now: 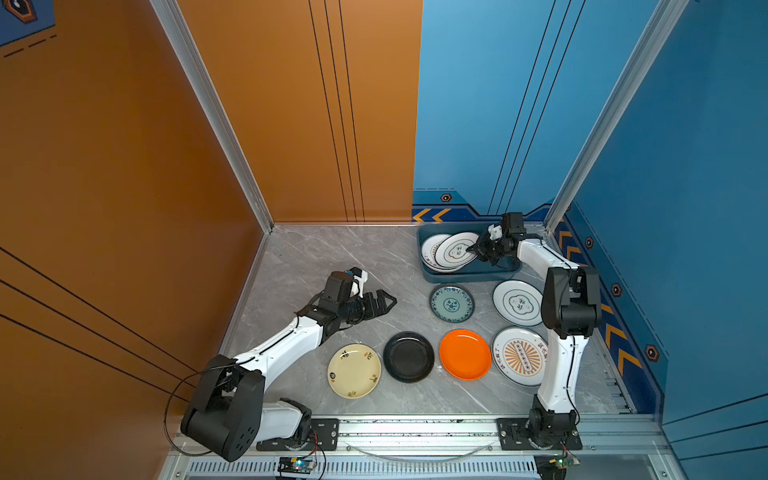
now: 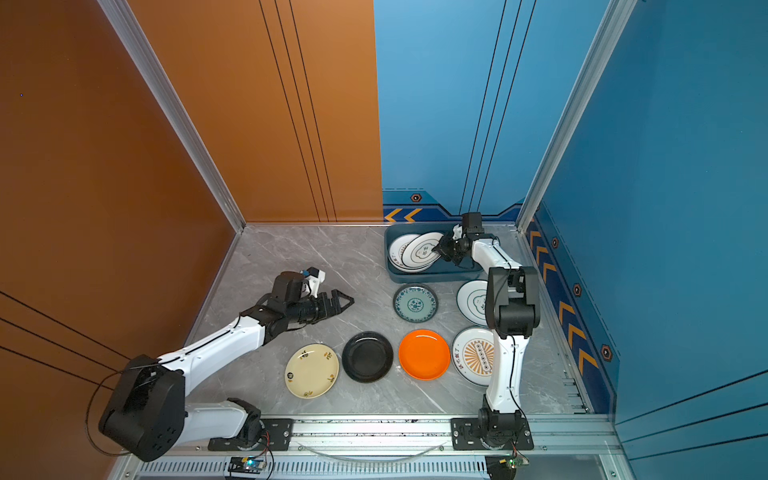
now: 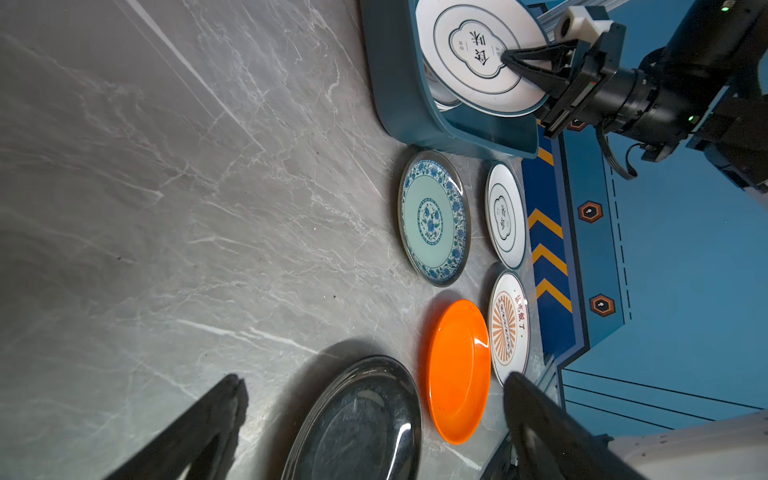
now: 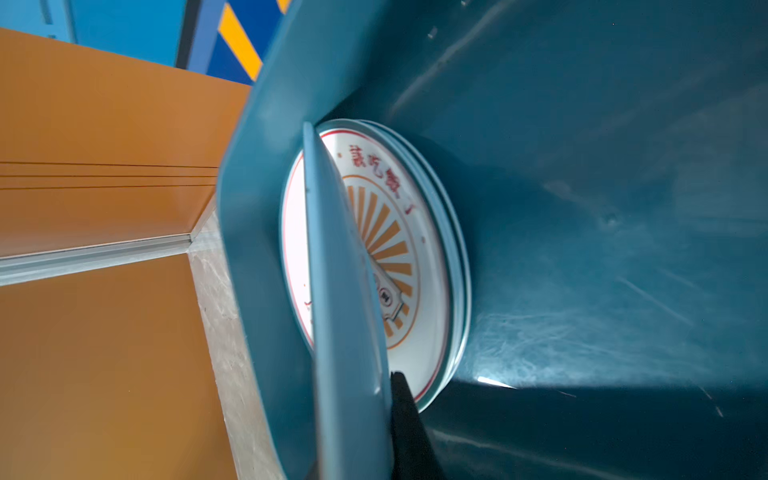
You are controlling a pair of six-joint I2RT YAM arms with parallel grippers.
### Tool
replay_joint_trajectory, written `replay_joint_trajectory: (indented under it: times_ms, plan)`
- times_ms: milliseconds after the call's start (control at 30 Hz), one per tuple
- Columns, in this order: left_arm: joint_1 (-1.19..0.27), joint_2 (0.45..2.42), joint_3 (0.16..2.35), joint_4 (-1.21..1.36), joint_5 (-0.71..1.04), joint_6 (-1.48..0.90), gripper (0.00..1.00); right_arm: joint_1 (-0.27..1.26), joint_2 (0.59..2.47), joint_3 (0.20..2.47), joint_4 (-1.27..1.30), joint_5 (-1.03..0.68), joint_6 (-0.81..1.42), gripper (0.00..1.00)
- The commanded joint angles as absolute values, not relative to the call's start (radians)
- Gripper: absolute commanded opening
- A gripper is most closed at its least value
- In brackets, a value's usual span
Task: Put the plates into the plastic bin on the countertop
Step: 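Lower the cloud-motif plate into the bin and open the right gripper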
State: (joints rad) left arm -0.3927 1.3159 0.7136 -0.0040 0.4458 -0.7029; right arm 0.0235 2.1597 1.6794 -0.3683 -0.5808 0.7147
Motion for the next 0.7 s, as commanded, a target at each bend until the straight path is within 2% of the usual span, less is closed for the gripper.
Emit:
replay_joint_trajectory:
  times_ms: [0, 300, 433, 667]
  plan:
    - [-0.386, 1.325, 0.715, -0.043, 0.429, -0.663, 0.99, 0.039, 2.197, 1.725, -0.387, -0.571, 0.733, 0.00]
    - [-0.390, 1.318, 0.714, -0.056, 0.423, -0.659, 0.99, 0.077, 2.256, 1.790, -0.475, -0.505, 0.691, 0.02]
    - [-0.393, 1.317, 0.715, -0.060, 0.422, -0.657, 1.00, 0.090, 2.272, 1.842, -0.516, -0.468, 0.666, 0.21]
    - [-0.397, 1.310, 0.716, -0.065, 0.418, -0.658, 1.00, 0.097, 2.288, 1.871, -0.567, -0.426, 0.636, 0.38]
